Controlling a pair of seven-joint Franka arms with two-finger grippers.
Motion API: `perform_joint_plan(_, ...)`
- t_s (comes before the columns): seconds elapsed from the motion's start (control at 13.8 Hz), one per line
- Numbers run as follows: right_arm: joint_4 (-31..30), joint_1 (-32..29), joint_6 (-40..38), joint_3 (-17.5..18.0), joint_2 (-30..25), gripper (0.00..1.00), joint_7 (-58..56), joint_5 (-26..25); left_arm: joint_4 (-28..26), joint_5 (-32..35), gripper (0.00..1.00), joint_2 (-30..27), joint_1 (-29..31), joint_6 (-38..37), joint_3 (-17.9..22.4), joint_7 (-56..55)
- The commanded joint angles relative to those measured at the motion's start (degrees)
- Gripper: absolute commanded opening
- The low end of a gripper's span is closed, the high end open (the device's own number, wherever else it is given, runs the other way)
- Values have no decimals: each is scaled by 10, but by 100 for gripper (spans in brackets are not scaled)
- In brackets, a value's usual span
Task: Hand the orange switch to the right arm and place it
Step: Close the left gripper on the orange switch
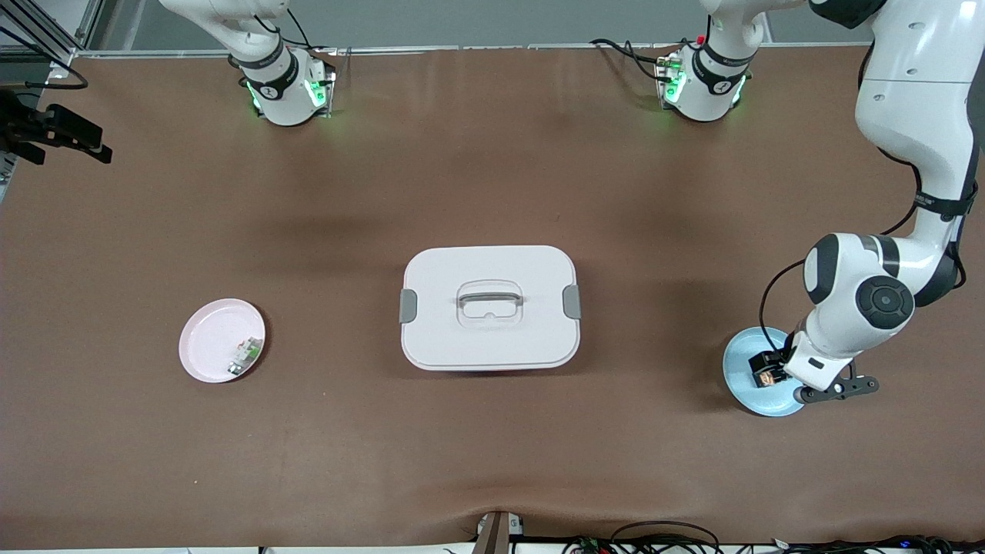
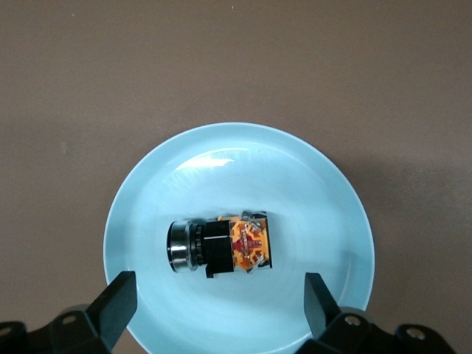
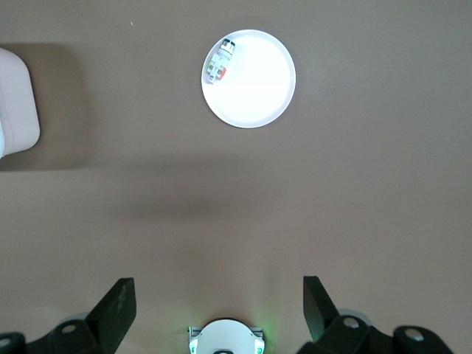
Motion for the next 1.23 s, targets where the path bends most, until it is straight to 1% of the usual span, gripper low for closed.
perform_joint_plan(0.0,23,-10,-7,7,12,100,7,-9,23,6,100,19,2,-1,-2,8)
perform_joint_plan(0.58,23,-10,-8,7,12,100,7,-9,43,4,100,47,2,-1,-2,20)
perform_joint_plan(1.16,23,-10,-8,7,12,100,7,-8,47,6,100,59,4,0,-2,22)
